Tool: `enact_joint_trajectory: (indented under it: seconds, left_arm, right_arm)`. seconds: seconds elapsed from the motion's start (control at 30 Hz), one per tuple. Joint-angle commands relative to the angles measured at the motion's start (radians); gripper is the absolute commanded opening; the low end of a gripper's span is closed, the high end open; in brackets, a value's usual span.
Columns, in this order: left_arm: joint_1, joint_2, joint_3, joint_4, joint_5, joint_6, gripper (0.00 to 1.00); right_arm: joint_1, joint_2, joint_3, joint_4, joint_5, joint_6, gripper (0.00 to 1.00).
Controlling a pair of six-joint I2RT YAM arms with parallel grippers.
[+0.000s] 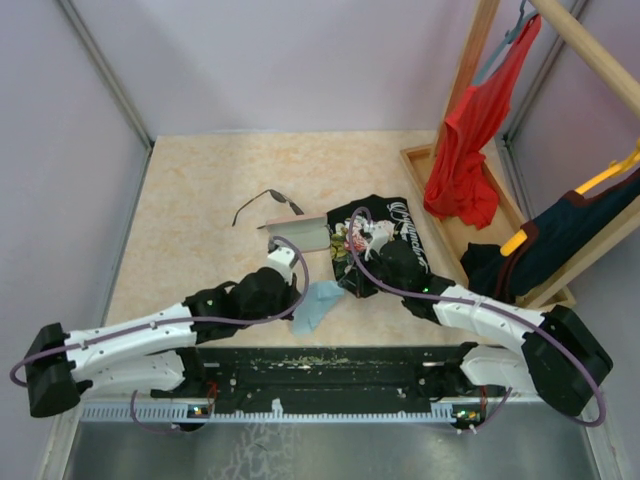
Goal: Organize the sunglasses
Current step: Adjust the glasses cleaning cloth at the center of the board.
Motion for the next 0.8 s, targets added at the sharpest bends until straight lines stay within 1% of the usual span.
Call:
enact_joint_trajectory:
  seconds: [0.0, 0.23, 0.43, 0.57, 0.67, 0.7, 0.77]
  left_arm:
    - [0.003, -0.092, 0.006, -0.004, 0.074, 0.061, 0.0]
    - [0.002, -0.169, 0.019, -0.014, 0.126, 0.085, 0.0]
    - [0.002, -0.161, 0.022, -0.032, 0.099, 0.083, 0.0]
    - [0.002, -0.133, 0.042, -0.072, 0.081, 0.061, 0.0]
    - [0.002, -0.129, 0.055, -0.097, 0.079, 0.035, 0.0]
    - [0.002, -0.133, 0.058, -0.107, 0.081, 0.028, 0.0]
    - [0.003, -0.146, 0.062, -0.126, 0.083, 0.015, 0.0]
  right_arm:
    - [-0.006, -0.038, 0.008, 0.042, 0.027, -0.017, 0.0]
    - [-0.006, -0.04, 0.004, 0.076, 0.036, -0.001, 0.0]
    - [-0.006, -0.037, -0.005, 0.133, 0.061, 0.034, 0.0]
    - [-0.006, -0.055, 0.009, 0.073, 0.103, 0.07, 0.0]
    - [-0.005, -0.068, 0.033, 0.021, 0.055, 0.101, 0.0]
    - [0.004, -0.071, 0.046, -0.002, 0.044, 0.1, 0.0]
    - [0.041, -0.091, 0.073, -0.062, 0.076, 0.089, 0.0]
